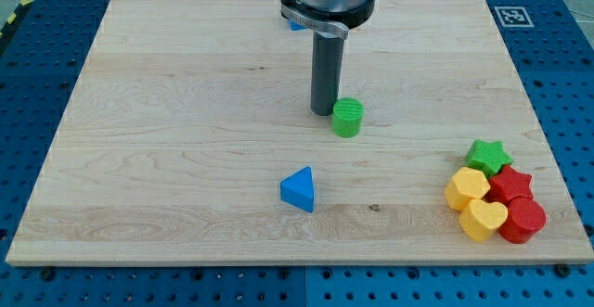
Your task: Push the green circle into the yellow hexagon
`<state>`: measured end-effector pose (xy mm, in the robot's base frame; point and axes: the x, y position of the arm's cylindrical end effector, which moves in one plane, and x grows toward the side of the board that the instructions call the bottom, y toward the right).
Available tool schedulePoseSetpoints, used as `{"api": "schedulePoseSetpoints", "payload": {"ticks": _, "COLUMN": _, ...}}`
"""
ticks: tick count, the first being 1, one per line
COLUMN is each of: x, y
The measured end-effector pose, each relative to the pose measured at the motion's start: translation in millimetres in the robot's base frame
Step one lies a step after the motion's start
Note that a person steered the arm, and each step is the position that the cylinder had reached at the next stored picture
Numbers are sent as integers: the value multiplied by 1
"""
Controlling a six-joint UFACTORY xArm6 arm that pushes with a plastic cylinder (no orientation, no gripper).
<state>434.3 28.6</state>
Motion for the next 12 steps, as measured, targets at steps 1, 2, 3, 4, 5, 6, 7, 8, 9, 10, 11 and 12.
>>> {"api": "schedulePoseSetpoints", "payload": {"ticks": 1, "x": 2, "y": 6}}
{"api": "schedulePoseSetpoints", "payload": {"ticks": 2, "x": 9, "y": 12}}
{"api": "schedulePoseSetpoints", "payload": {"ticks": 3, "x": 13, "y": 12}}
{"api": "schedulePoseSetpoints", "payload": {"ticks": 4, "x": 14, "y": 11}}
{"api": "schedulePoseSetpoints", "payload": {"ticks": 5, "x": 16, "y": 11}}
{"api": "schedulePoseSetpoints", "payload": {"ticks": 6, "x": 27, "y": 11}}
{"api": "schedulePoseSetpoints", "payload": {"ticks": 7, "x": 27, "y": 11}}
{"api": "schedulePoseSetpoints", "payload": {"ticks": 8, "x": 28, "y": 11}}
{"api": "schedulePoseSetpoints", "payload": {"ticks": 9, "x": 29, "y": 18}}
{"api": "schedulePoseSetpoints", "payload": {"ticks": 10, "x": 29, "y": 29}}
{"api": "schedulePoseSetpoints", "payload": {"ticks": 11, "x": 30, "y": 37}}
{"api": "schedulePoseSetpoints", "payload": {"ticks": 12, "x": 31, "y": 40}}
